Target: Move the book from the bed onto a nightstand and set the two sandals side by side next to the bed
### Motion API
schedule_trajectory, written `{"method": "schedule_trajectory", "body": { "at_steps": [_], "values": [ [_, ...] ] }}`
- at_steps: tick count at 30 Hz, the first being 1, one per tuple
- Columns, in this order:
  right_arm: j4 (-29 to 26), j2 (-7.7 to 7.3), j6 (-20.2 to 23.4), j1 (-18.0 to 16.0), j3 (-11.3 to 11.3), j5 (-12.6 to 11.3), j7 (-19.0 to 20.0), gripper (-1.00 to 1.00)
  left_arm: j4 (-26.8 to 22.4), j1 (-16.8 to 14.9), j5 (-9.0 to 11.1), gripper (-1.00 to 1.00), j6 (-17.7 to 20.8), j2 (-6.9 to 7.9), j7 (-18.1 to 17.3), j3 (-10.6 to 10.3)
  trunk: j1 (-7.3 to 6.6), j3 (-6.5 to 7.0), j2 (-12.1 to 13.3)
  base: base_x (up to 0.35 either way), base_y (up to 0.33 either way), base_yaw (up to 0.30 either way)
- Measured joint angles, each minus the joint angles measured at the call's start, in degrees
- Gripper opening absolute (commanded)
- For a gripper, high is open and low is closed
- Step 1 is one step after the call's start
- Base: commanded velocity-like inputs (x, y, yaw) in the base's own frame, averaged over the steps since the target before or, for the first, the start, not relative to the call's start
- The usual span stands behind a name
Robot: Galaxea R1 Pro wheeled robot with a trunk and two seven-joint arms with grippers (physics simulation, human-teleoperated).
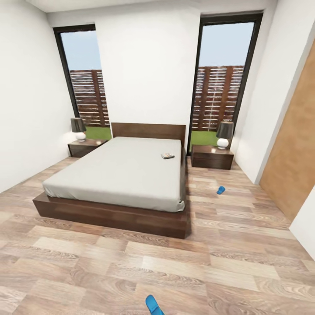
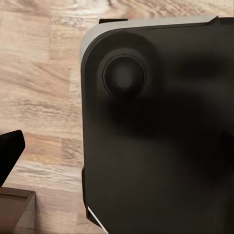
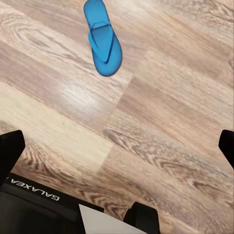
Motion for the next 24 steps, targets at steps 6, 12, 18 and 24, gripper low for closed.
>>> {"method": "schedule_trajectory", "body": {
  "at_steps": [6,12,18,24],
  "values": [
    [0.01,-0.03,0.00,0.00,0.01,0.00,0.00,1.00,-0.04,0.00,0.00,1.00,0.00,-0.03,0.00,0.00,0.00,-0.13,0.00,0.000,0.000,0.279],
    [0.01,-0.04,0.00,0.00,0.04,0.00,0.00,1.00,-0.05,0.00,0.00,1.00,0.00,-0.05,0.00,-0.03,0.00,-0.27,0.00,0.000,0.000,0.280],
    [0.01,-0.04,0.00,0.00,0.04,0.00,0.00,1.00,-0.06,0.00,0.00,1.00,0.00,-0.05,0.00,-0.01,0.00,-0.40,0.00,0.000,-0.032,0.280],
    [0.01,-0.04,-0.03,0.00,0.05,0.00,0.00,1.00,-0.06,0.00,0.00,1.00,0.00,-0.05,0.00,0.00,0.00,-0.54,0.00,0.000,-0.080,0.280]
  ]
}}
